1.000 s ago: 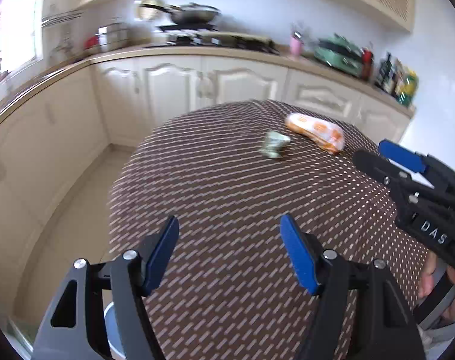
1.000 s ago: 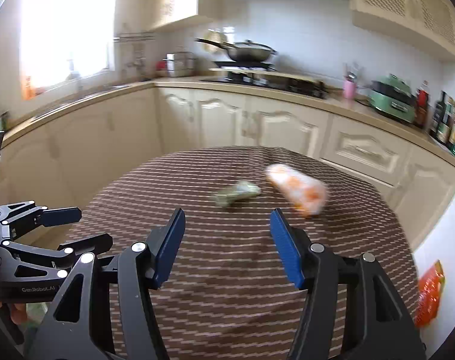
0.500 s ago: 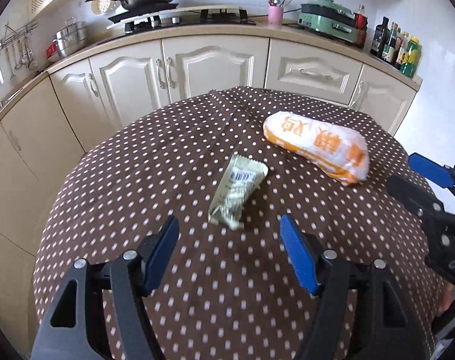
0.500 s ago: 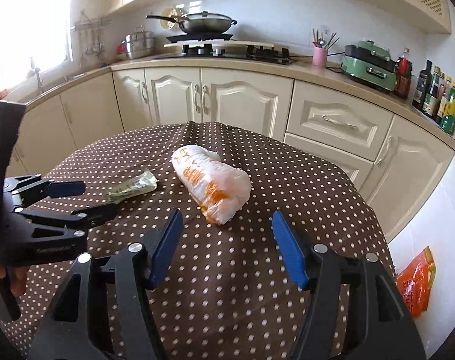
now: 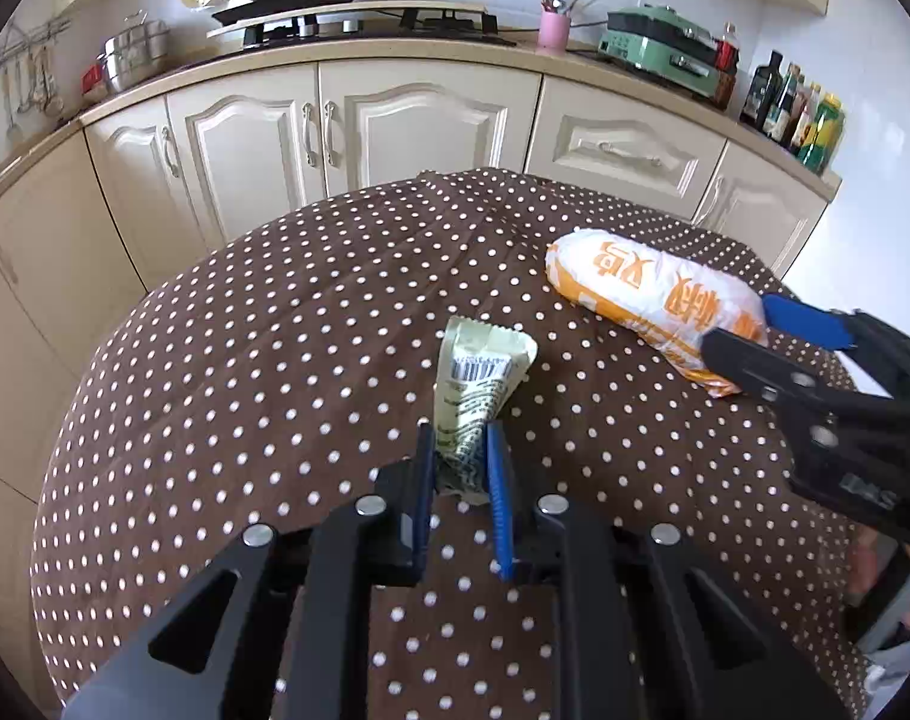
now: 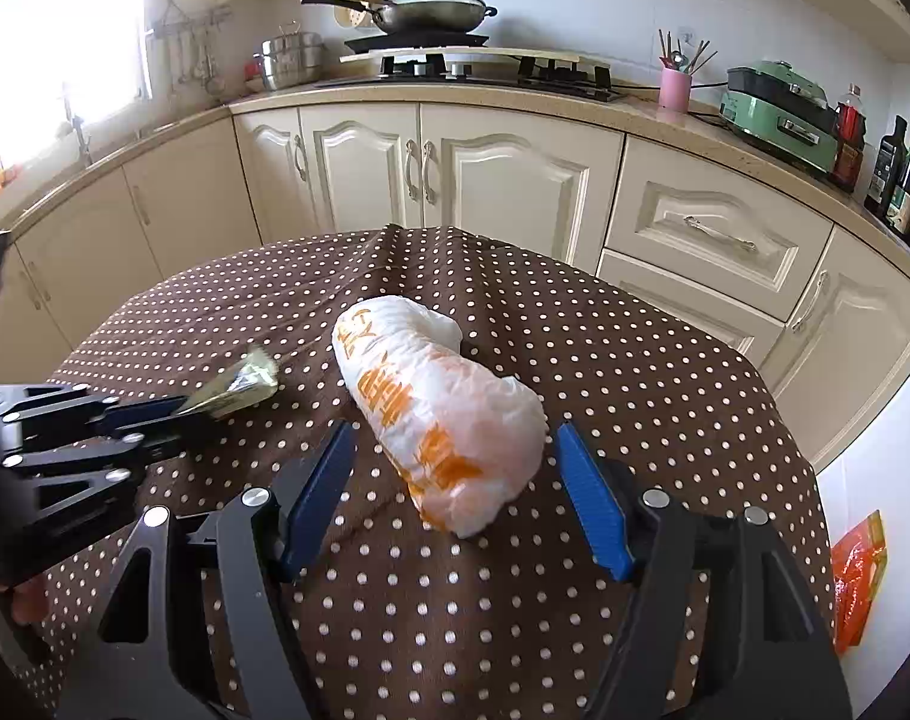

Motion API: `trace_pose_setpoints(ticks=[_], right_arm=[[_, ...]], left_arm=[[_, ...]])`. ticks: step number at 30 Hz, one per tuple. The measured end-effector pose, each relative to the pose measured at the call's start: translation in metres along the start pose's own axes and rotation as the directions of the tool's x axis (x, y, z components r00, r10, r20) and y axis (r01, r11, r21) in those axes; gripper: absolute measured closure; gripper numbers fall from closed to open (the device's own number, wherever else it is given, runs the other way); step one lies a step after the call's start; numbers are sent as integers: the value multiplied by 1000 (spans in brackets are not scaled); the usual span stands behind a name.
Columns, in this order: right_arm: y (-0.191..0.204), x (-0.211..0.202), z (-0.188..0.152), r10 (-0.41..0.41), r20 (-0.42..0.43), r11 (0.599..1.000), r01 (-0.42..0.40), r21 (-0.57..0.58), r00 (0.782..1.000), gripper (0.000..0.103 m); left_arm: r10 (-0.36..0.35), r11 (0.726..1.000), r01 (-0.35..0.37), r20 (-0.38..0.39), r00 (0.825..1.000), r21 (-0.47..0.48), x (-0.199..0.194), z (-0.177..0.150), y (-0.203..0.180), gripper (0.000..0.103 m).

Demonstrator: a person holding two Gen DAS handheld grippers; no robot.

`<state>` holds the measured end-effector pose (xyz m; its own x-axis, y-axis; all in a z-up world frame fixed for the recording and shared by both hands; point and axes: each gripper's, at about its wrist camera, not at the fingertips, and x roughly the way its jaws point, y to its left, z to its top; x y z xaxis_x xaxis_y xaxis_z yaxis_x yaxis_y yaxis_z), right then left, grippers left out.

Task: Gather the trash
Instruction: 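Grasp the green-white wrapper with the left tool while the right grasps the orange-printed bag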

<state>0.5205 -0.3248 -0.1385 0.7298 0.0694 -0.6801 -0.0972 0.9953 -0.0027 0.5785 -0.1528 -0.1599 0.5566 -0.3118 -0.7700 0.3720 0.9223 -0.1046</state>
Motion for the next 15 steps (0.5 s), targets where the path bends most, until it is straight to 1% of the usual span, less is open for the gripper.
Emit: trace_pose_setpoints(ticks=[1, 2, 3, 4, 6, 10, 15], right_arm=[[1, 1, 1, 5, 2, 1000, -5, -1, 1000, 55], [1, 2, 1, 9, -4, 1000, -9, -3, 1000, 67], [2, 3, 1, 15, -16, 1000, -15, -6, 1000, 75], [2, 3, 1, 19, -19, 1000, -19, -3, 1000, 79], [7, -6, -2, 10, -1, 1000, -10, -9, 1000, 84], [29, -38, -6, 31, 55, 998, -28, -50, 998, 90], [72, -77, -10, 112, 110, 990, -102, -93, 988, 91]], left_arm=[[-3, 1000, 3, 4, 1000, -2, -4, -2, 1, 88], [-4, 1000, 4, 8, 1000, -4, -7, -4, 2, 88], [-6, 1000, 6, 11, 1000, -7, -11, -6, 3, 88], [-8, 1000, 8, 17, 1000, -8, -17, -9, 5, 88], [-11, 1000, 12, 38, 999, -18, -31, -15, 10, 89], [-18, 998, 23, 80, 997, -50, -65, -31, 22, 89], [3, 994, 12, 133, 991, -110, -121, -67, 54, 89]])
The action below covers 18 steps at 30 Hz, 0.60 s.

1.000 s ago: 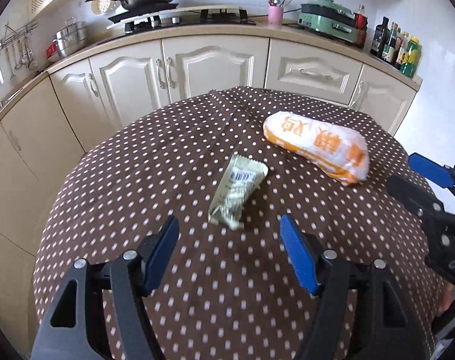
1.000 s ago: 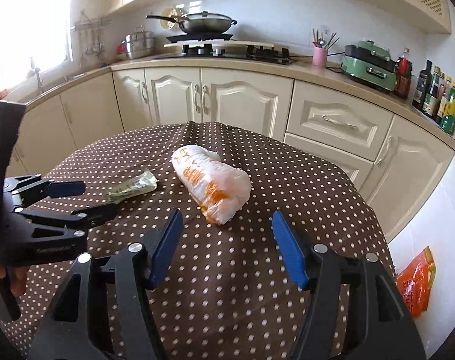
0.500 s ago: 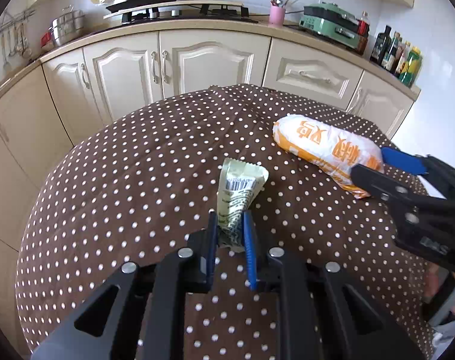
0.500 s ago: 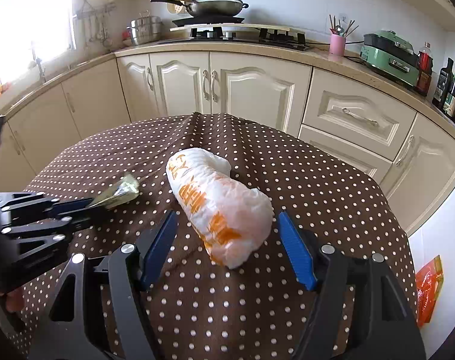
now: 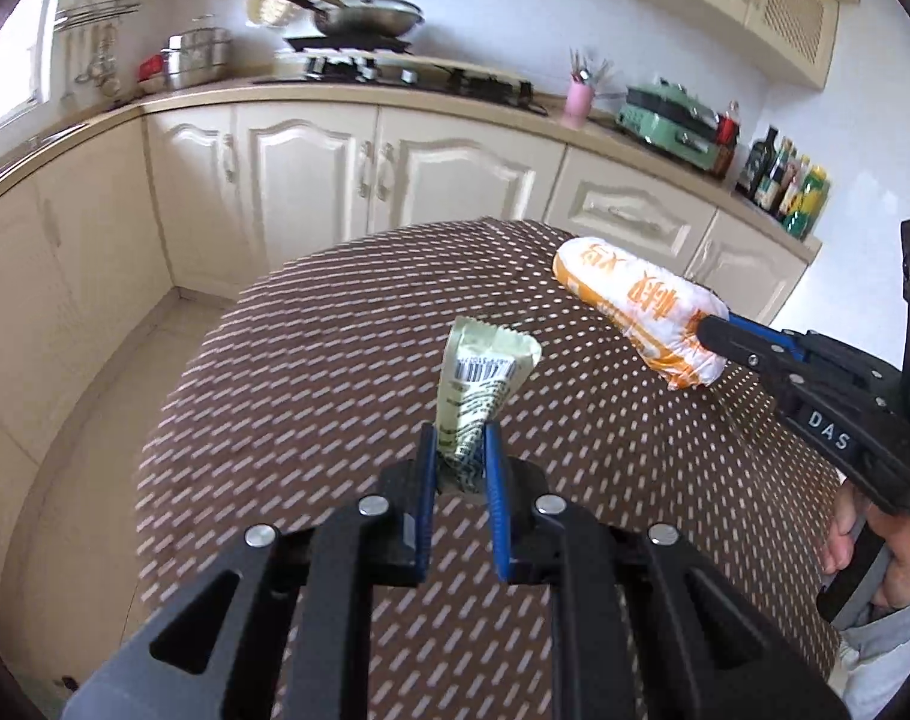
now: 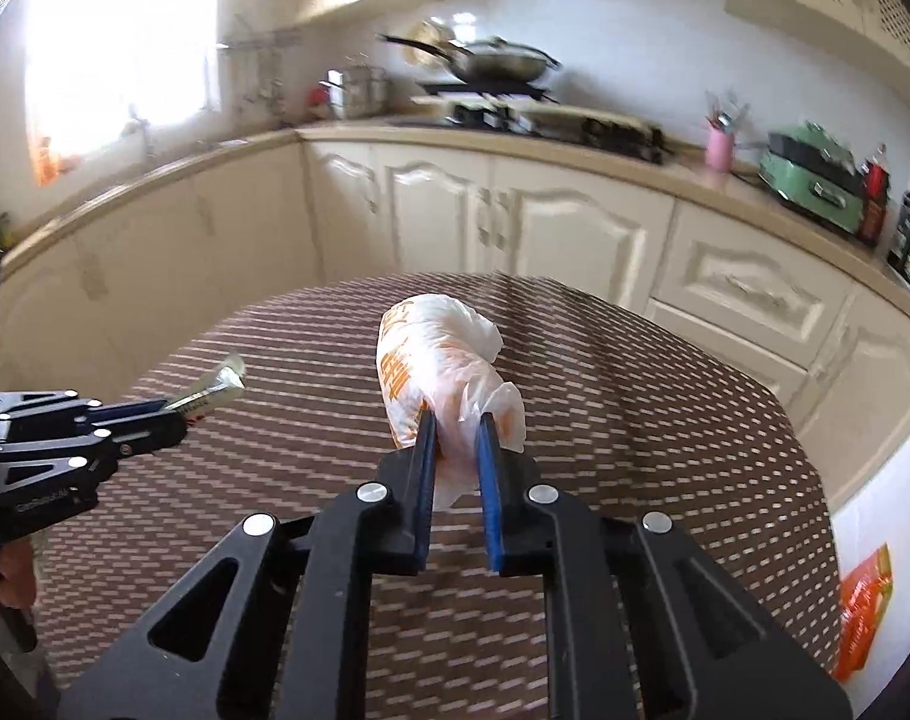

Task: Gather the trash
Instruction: 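Grasp the green-white wrapper with the left tool while the right grasps the orange-printed bag, then carry both items over the blue bucket and open both tools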

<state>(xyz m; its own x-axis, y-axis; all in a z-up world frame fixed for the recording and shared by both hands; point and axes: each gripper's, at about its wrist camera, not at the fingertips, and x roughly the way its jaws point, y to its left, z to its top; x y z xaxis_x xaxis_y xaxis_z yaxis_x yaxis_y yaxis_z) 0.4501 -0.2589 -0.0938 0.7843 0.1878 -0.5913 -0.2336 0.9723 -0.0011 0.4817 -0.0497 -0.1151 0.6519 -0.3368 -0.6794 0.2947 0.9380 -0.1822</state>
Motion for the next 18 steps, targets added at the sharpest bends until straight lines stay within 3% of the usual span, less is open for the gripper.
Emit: trace_pose_setpoints(ticks=[5, 9, 14, 18], right_arm=[[82, -32, 3, 135, 47, 989, -132, -72, 990, 91], [158, -47, -1, 252, 54, 962, -244, -126, 966, 91], [263, -38, -22, 396, -16, 904, -393, -170, 918, 91], [328, -15, -47, 451, -101, 866, -462, -190, 887, 91]], left_arm=[[50, 997, -47, 45, 998, -68, -64, -34, 47, 89], [138, 983, -127, 74, 988, -132, -121, -78, 93, 89], [245, 945, -227, 51, 968, -235, -169, -145, 155, 89], [292, 905, -275, 5, 956, -324, -184, -195, 207, 89]])
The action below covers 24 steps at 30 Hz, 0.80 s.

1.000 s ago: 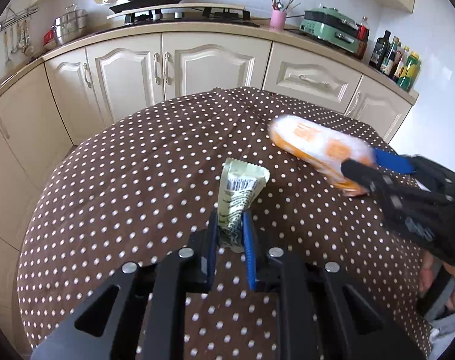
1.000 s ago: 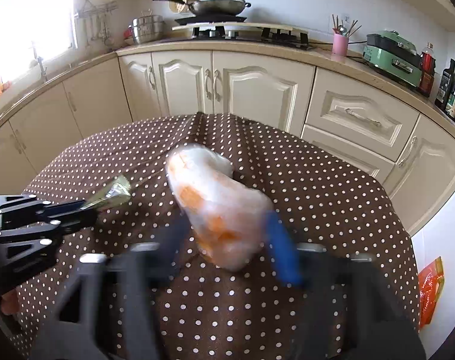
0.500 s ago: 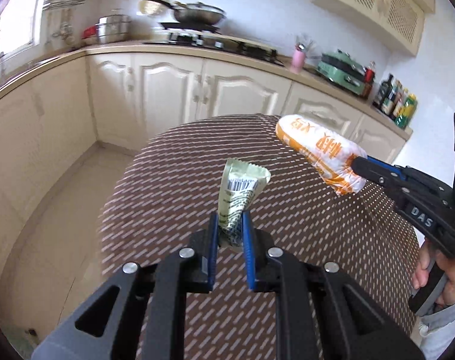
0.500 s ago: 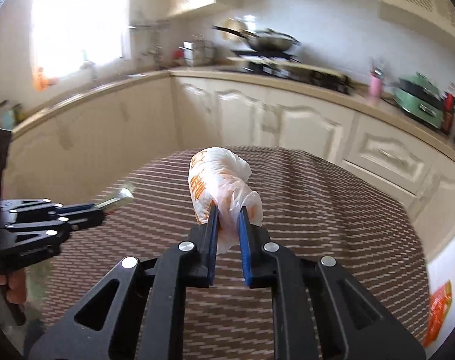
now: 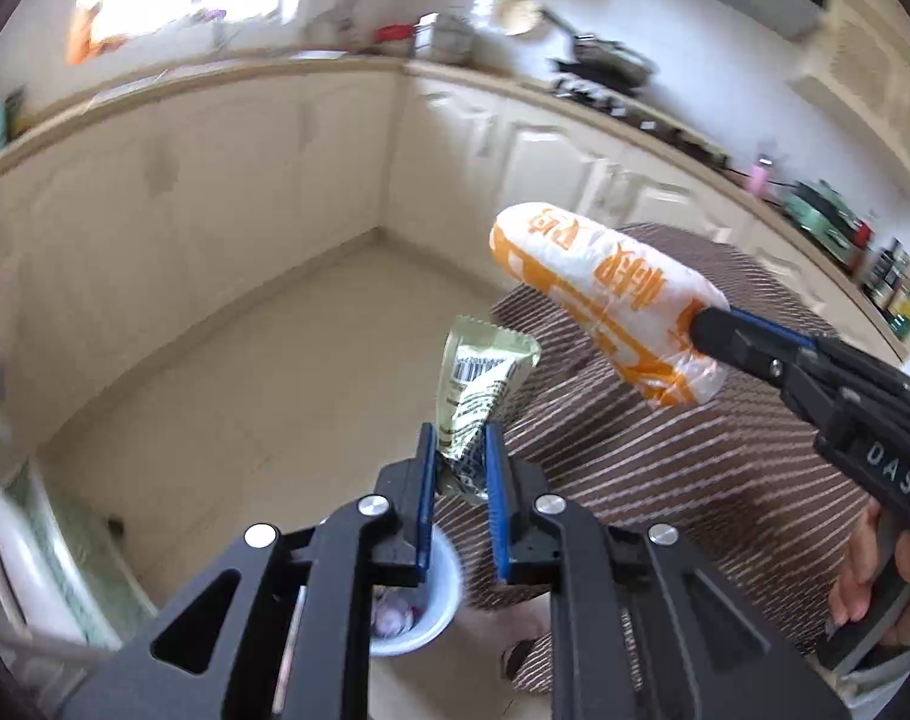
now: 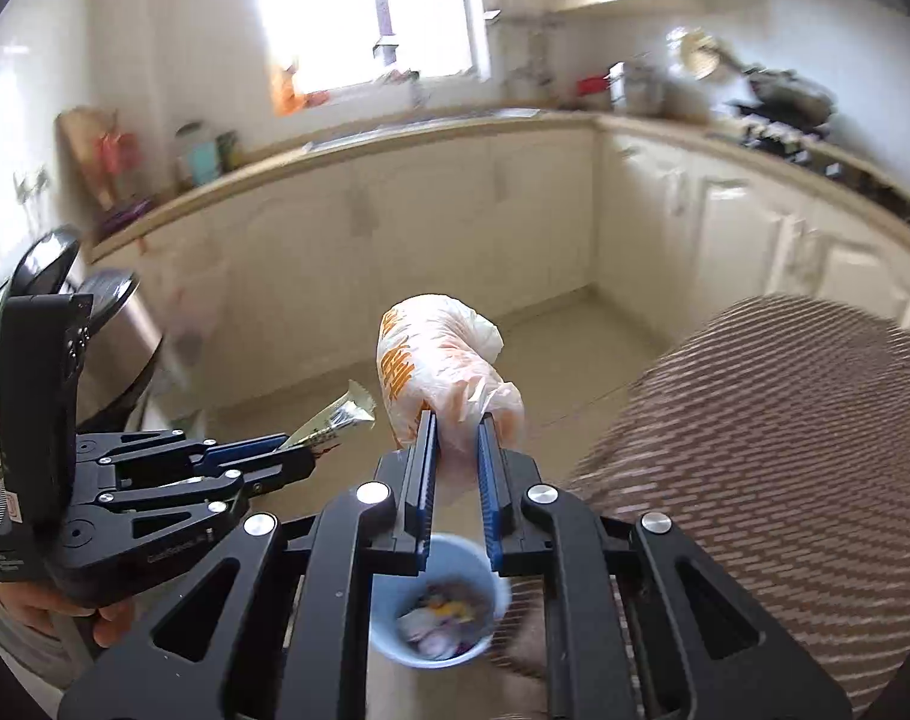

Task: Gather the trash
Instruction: 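Carry both items over the blue bucket and open both tools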

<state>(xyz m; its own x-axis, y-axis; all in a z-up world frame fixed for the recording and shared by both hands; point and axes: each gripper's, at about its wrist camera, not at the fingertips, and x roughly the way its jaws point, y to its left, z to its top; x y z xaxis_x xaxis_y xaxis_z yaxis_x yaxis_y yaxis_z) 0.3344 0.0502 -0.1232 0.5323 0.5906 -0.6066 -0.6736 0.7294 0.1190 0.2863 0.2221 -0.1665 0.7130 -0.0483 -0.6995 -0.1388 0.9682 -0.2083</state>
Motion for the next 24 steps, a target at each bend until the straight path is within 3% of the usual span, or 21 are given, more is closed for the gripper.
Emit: trace_pose_setpoints(ticks=[2, 8, 14, 18, 22, 24], right_arm=[[18, 26, -11, 12, -41, 1000, -13, -13, 999, 91], [31, 97, -42, -7, -181, 1000, 3, -22, 983, 91], [24, 145, -72, -106, -261, 994, 91, -67, 959, 91], [17, 168, -87, -113, -313, 993, 99, -62, 943, 91], [14, 184, -98, -114, -344, 993, 102, -54, 932, 91], [11, 190, -100, -108, -357, 994, 99, -42, 928, 91]], left_arm=[[27, 998, -29, -34, 999, -49, 10, -18, 31, 89], [14, 988, -37, -149, 989, -149, 63, -61, 81, 89], [-5, 980, -49, -276, 961, -191, 133, -85, 91, 89], [-34, 976, -41, -329, 944, -216, 165, -97, 88, 88], [-71, 969, -25, -377, 923, -245, 190, -102, 85, 80], [-65, 971, -27, -377, 924, -236, 193, -102, 83, 69]])
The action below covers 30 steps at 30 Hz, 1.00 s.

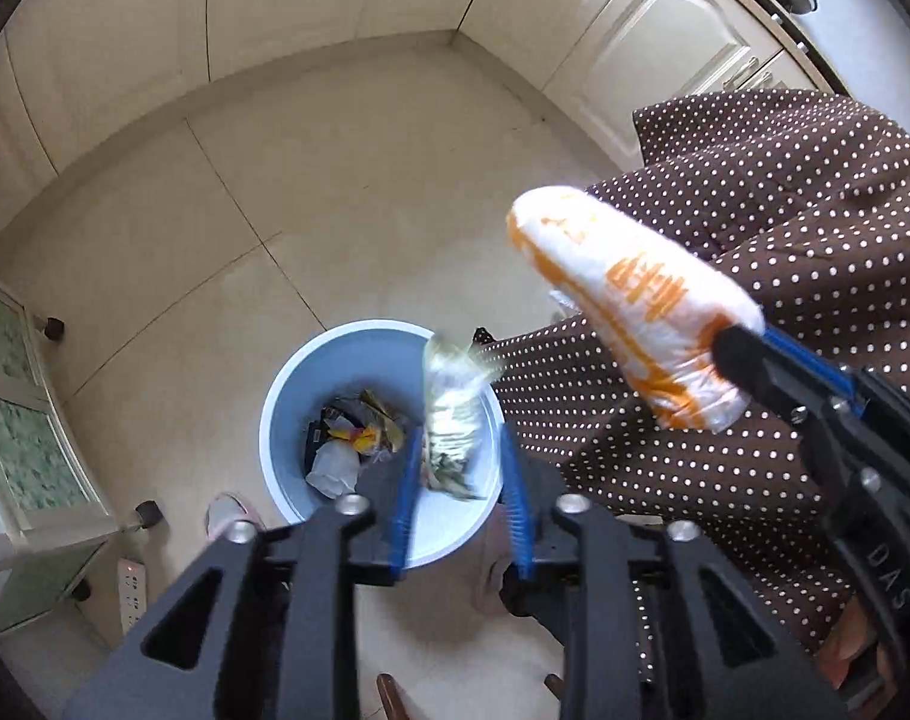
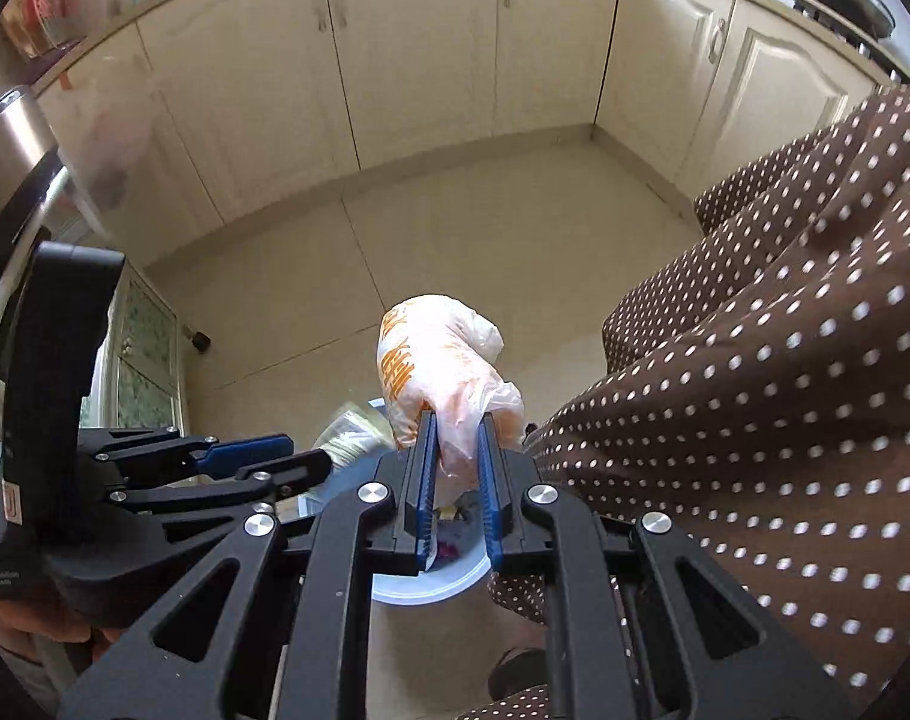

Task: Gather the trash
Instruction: 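Carry both items over the blue bucket and open both tools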

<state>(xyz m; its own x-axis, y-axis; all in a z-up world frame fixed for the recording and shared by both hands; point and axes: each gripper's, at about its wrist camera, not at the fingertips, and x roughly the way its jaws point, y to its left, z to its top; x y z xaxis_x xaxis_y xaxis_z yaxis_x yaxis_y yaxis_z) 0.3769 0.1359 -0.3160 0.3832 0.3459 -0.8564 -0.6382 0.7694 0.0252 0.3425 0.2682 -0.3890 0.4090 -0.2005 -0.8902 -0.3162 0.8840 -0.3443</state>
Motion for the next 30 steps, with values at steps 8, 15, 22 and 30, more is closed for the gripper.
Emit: trace_pose_setpoints(ticks=[8, 15, 22, 30], right_arm=[[9, 15, 1, 24, -30, 1000, -24, 8, 999, 91], [18, 25, 0, 54, -56, 998, -53, 15, 997, 90], [27, 30, 8, 76, -55, 997, -75, 23, 996, 88], [27, 29, 15, 72, -34, 997, -70, 39, 997, 70]], left_arm=[[45, 999, -44, 29, 999, -19, -9, -6, 11, 61], [78, 997, -76, 60, 995, -22, -23, -10, 15, 56], [121, 992, -118, 110, 987, -38, -41, -12, 20, 46], [154, 988, -147, 153, 976, -52, -62, -13, 22, 44]])
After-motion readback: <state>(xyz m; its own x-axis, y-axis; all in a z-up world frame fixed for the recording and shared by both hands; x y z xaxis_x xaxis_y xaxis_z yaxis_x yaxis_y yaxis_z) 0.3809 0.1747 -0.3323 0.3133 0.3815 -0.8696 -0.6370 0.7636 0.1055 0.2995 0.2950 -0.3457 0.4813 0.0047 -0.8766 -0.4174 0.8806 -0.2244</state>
